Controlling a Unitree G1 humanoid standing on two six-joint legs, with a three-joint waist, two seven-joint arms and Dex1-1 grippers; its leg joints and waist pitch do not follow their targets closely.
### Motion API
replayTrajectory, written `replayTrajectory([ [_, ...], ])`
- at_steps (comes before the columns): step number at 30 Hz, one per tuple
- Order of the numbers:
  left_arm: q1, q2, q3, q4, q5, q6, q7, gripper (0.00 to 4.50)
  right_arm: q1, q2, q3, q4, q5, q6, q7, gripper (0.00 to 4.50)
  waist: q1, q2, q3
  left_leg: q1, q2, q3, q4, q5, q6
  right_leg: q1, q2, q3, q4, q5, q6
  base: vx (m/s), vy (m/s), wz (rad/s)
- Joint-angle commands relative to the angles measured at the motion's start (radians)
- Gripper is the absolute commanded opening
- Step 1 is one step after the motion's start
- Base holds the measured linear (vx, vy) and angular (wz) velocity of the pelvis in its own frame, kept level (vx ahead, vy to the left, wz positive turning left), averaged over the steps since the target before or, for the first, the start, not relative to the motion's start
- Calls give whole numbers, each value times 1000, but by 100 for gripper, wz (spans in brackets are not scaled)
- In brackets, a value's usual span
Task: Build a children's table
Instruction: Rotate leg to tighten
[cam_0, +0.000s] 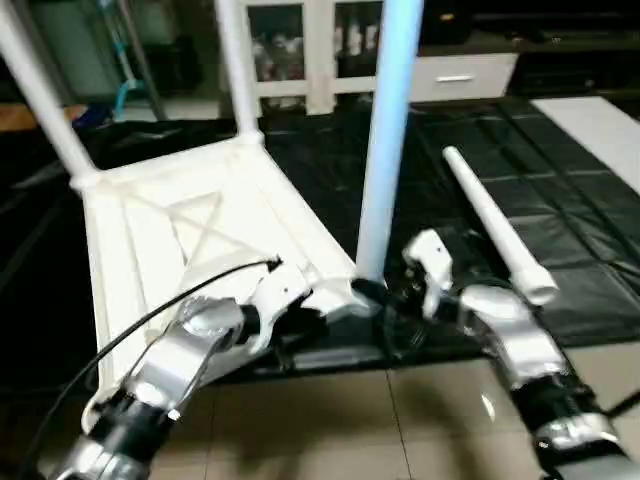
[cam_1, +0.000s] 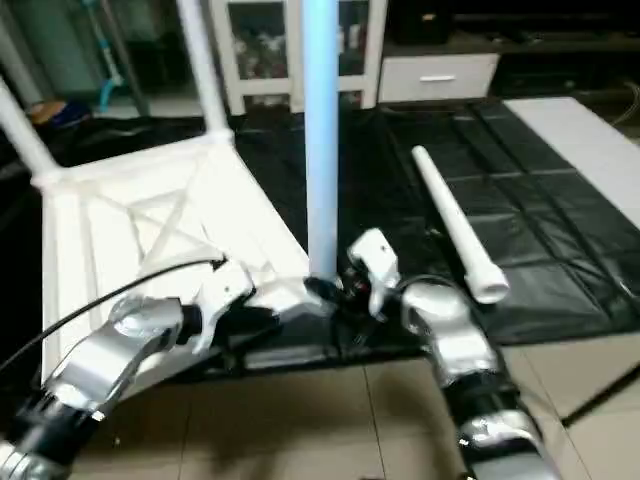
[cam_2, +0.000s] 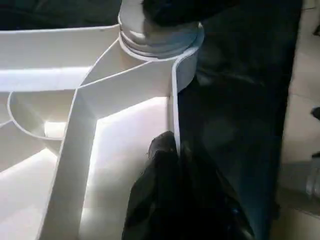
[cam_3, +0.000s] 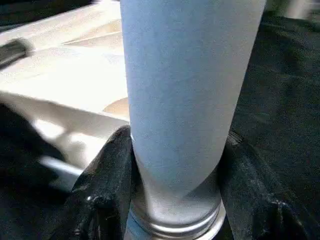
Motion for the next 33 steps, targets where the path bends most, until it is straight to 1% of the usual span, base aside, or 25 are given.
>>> replayTrajectory([
  [1,13,-32,-71,24,-4,9,-29,0,-41,-20,-105,81,-66,32,-273,200,-3,-4,-41,6,21,-27,-95,-473,-19,28,-11,9,-83,-502,-136,0,0,0],
  [2,6,-40,-70,34,1,9,-18,0,-44,-13,-107,86,-68,33,-292,199,-7,-5,-40,5,21,-26,-96,-477,-18,25,-11,9,-86,-507,-133,0,0,0],
  [4,-52,-115,-51,129,39,10,97,0,-71,53,-123,124,-81,38,-464,199,-19,-7,-38,5,17,-29,-94,-507,-19,22,-11,3,-94,-561,-112,0,0,0],
  [5,-61,-127,-46,143,43,11,114,0,-74,63,-124,128,-83,37,-489,199,-24,-8,-37,7,13,-31,-92,-507,-21,18,-12,1,-101,-590,-100,0,0,0],
  [6,-75,-149,-39,166,50,12,148,0,-78,85,-126,132,-85,40,-532,199,-25,-6,-39,9,13,-34,-92,-508,-22,19,-14,-1,-101,-594,-98,0,0,0],
  [7,-87,-166,-32,186,55,10,173,0,-82,104,-127,137,-87,41,-571,198,-32,-8,-40,3,14,-39,-94,-508,-16,23,-14,-4,-104,-580,-95,0,0,0],
  [8,-87,-166,-32,186,55,10,173,0,-82,104,-127,137,-87,41,-571,198,-35,-7,-41,-1,14,-40,-95,-506,-13,24,-15,-3,-103,-566,-100,0,0,0],
  [9,-112,-205,-18,227,58,8,211,0,-92,153,-115,149,-99,26,-629,198,-37,-9,-41,-4,13,-43,-97,-501,-8,26,-15,-4,-102,-547,-106,0,0,0],
  [10,-115,-208,-17,231,59,8,214,0,-93,157,-113,150,-101,22,-635,198,-39,-7,-43,-4,13,-42,-97,-499,-7,25,-15,-3,-101,-535,-112,0,0,0],
  [11,-121,-216,-15,242,61,4,222,0,-96,171,-107,154,-104,11,-644,198,-40,-11,-44,-3,13,-42,-97,-501,-3,24,-14,-3,-102,-518,-121,0,0,0],
  [13,-125,-219,-14,248,62,1,224,0,-99,182,-105,157,-102,8,-650,198,-39,-10,-44,-5,14,-42,-98,-501,2,25,-15,-2,-99,-501,-127,0,0,0],
  [15,-126,-221,-11,256,64,-6,224,0,-107,198,-104,166,-100,-5,-664,198,-40,-9,-45,-11,16,-42,-101,-487,11,29,-16,1,-93,-454,-147,0,0,0],
  [19,-114,-206,-7,257,68,-20,214,0,-116,208,-108,169,-82,-30,-647,198,-41,-11,-45,-13,17,-40,-100,-477,16,29,-17,3,-91,-431,-159,0,0,0],
  [20,-110,-201,-5,256,69,-24,211,0,-114,207,-112,159,-69,-38,-618,198,-43,-9,-44,-14,17,-39,-100,-476,19,30,-18,3,-91,-429,-162,0,0,0],
  [21,-107,-194,-4,257,72,-30,205,0,-109,208,-116,140,-50,-52,-570,254,-43,-12,-45,-15,17,-39,-100,-473,20,31,-18,3,-91,-429,-162,0,0,0],
  [23,-98,-180,-9,249,74,-43,186,0,-101,201,-115,108,-38,-78,-522,268,-42,-10,-46,-15,18,-39,-100,-465,27,33,-19,4,-90,-416,-167,0,0,0],
  [24,-85,-162,-18,230,73,-56,159,0,-95,188,-115,79,-32,-90,-495,279,-41,-11,-47,-19,19,-38,-100,-438,35,36,-20,6,-85,-387,-176,0,0,0],
  [25,-68,-141,-27,203,68,-67,126,0,-91,171,-116,53,-30,-97,-476,279,-39,-10,-47,-18,20,-38,-100,-432,38,37,-21,6,-86,-382,-179,0,0,0],
  [26,-68,-141,-27,203,68,-67,126,0,-91,171,-116,53,-30,-97,-476,295,-36,-11,-48,-19,23,-36,-100,-409,44,39,-20,8,-82,-353,-185,0,0,0],
  [27,-37,-105,-40,156,60,-78,78,0,-88,136,-117,25,-26,-95,-441,295,-34,-12,-49,-17,23,-34,-99,-397,48,37,-18,9,-80,-339,-190,0,0,0],
  [29,-26,-91,-45,141,59,-84,63,0,-88,123,-118,19,-26,-94,-431,318,-24,-9,-51,-12,24,-29,-96,-366,59,35,-18,12,-77,-301,-207,0,0,0],
  [30,4,-59,-50,95,42,-92,18,0,-91,84,-122,19,-35,-92,-412,324,-13,-7,-54,-6,25,-23,-93,-321,67,33,-16,14,-71,-244,-228,0,0,0],
  [31,10,-52,-51,86,39,-94,10,0,-91,75,-123,20,-38,-92,-407,333,-10,-6,-53,-7,27,-23,-93,-318,69,33,-15,15,-69,-236,-233,0,0,0],
  [32,25,-37,-51,63,31,-98,-9,0,-93,55,-127,22,-39,-90,-386,342,-11,-7,-52,-13,26,-24,-93,-308,70,36,-15,15,-66,-232,-233,0,0,0],
  [33,44,-17,-50,35,21,-98,-31,0,-94,30,-132,24,-31,-81,-342,358,-13,-5,-54,-20,26,-27,-95,-285,70,46,-15,12,-60,-222,-226,0,0,0],
])
